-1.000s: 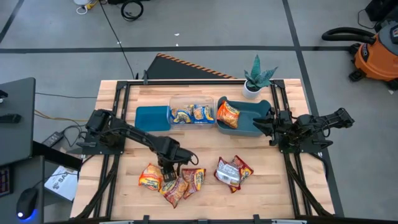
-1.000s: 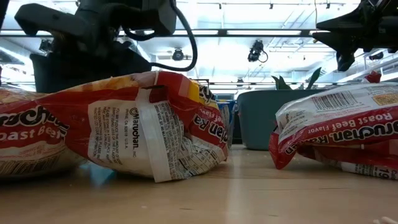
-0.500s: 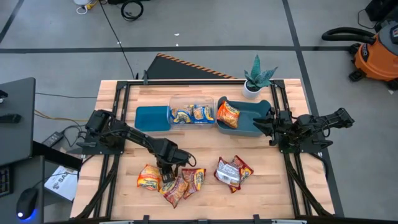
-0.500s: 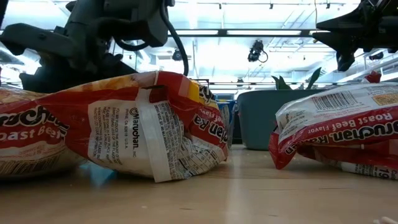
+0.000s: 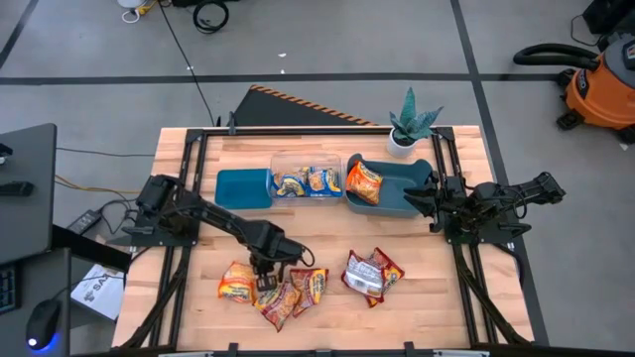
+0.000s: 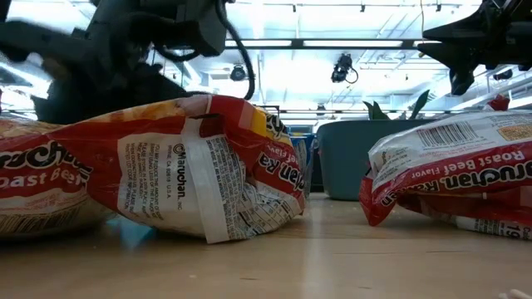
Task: Sort Maruchan noodles
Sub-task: Put the orange noodle pack into the right blue bin
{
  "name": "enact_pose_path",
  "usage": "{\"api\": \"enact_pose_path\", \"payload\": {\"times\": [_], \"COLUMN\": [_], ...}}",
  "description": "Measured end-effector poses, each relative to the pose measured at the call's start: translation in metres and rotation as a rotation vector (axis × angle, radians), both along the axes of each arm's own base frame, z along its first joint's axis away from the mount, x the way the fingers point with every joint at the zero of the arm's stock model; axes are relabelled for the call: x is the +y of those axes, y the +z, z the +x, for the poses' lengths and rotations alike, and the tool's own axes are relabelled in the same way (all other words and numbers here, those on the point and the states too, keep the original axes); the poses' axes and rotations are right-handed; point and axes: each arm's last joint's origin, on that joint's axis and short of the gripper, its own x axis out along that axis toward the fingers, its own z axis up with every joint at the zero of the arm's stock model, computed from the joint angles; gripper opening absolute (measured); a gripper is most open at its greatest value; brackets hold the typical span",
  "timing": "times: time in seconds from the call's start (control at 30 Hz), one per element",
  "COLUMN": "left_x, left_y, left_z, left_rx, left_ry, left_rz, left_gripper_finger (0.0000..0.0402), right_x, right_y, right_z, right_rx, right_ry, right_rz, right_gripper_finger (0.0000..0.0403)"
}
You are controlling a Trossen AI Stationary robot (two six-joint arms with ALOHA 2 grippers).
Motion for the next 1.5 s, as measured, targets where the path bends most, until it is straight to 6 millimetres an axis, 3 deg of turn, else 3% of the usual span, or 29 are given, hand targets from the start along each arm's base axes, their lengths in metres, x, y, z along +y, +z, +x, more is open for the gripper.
{"api": "enact_pose_path", "payload": {"times": [0.13,0.43,0.87,1.1,1.23,1.5], "left_x": [0.006,0.023,0.083,0.120,0.147,0.198], "left_y": [0.029,0.104,0.168,0.190,0.191,0.152], "left_z": [0.013,0.052,0.099,0.116,0.127,0.154], "left_rx": [-0.050,-0.397,-0.900,-1.180,-1.281,-1.330], "left_ry": [-0.018,-0.094,-0.133,-0.111,-0.070,0.044], "left_rz": [0.037,0.184,0.358,0.418,0.467,0.410], "left_gripper_finger": [0.0003,0.0002,0.0002,0.0002,0.0003,0.0003], "right_x": [0.000,0.000,0.000,0.000,0.000,0.000], "right_y": [0.000,0.000,0.000,0.000,0.000,0.000], "right_z": [0.000,0.000,0.000,0.000,0.000,0.000], "right_rx": [0.000,0.001,0.001,0.001,0.000,0.000], "right_ry": [0.000,0.000,0.000,0.000,0.000,0.000], "right_rz": [0.000,0.000,0.000,0.000,0.000,0.000], "right_gripper_finger": [0.0111,0.0111,0.0111,0.0111,0.0111,0.0111]}}
